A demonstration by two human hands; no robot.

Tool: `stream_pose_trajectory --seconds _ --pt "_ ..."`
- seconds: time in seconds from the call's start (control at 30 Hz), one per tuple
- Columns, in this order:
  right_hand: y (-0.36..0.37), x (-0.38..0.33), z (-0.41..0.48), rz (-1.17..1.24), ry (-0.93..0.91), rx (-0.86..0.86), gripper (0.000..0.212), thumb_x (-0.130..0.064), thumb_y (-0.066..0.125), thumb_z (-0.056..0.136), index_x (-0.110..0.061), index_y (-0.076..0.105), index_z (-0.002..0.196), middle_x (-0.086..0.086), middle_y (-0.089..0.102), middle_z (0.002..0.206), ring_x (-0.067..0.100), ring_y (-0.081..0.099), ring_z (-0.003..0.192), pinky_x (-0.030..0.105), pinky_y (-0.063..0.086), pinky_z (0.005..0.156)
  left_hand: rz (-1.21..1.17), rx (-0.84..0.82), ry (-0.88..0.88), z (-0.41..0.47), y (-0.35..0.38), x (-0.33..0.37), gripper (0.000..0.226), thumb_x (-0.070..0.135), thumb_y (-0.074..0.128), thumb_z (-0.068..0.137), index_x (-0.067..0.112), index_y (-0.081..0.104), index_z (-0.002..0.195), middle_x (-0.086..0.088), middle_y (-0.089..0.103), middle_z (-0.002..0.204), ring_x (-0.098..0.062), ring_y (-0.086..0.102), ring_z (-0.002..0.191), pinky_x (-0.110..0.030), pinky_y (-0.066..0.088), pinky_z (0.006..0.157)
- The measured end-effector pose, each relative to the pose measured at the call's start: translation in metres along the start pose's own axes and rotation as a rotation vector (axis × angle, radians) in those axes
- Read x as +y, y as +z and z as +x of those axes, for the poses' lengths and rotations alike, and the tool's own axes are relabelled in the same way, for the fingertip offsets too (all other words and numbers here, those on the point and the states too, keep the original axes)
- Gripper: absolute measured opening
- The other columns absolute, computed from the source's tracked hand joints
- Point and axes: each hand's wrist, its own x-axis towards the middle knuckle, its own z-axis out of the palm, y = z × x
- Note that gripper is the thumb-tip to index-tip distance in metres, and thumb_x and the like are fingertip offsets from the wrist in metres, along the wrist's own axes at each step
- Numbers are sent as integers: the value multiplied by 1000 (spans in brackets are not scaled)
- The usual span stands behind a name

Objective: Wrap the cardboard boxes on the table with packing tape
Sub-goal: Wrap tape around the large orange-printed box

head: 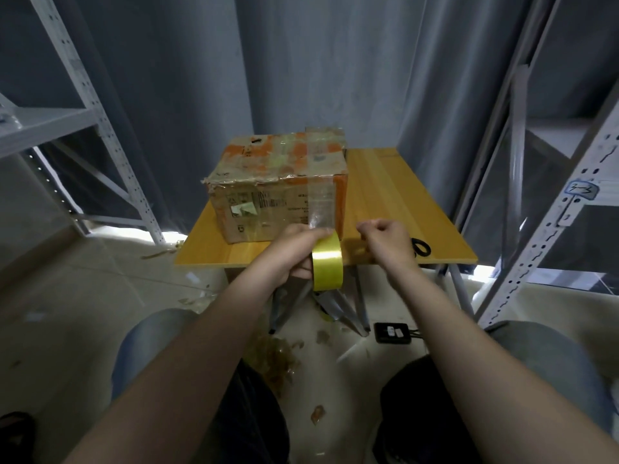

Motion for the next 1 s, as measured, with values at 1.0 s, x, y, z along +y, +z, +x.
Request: stream_pose_trajectory --seconds 1.0 --pt "-54 -2 32 64 154 -730 28 -21 87 72 -9 73 94 8 62 74 18 61 60 39 66 71 -158 106 58 3 12 -12 10 40 71 96 31 74 99 5 74 90 -12 69 71 -22 52 50"
